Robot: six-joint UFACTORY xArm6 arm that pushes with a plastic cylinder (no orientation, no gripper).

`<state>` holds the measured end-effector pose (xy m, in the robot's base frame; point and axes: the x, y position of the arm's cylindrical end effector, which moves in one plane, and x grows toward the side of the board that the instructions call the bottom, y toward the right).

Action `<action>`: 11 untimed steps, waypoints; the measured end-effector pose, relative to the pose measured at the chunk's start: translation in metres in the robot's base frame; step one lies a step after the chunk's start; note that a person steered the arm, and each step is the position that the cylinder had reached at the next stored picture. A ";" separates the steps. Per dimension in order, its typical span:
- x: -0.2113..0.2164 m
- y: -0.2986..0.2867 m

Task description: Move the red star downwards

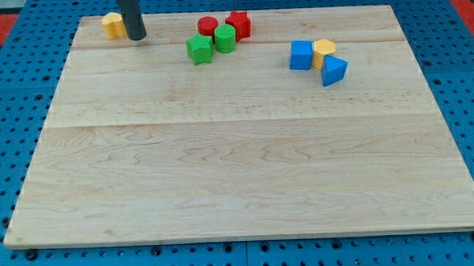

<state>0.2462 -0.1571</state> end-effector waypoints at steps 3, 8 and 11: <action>-0.031 0.086; 0.072 0.190; 0.070 0.139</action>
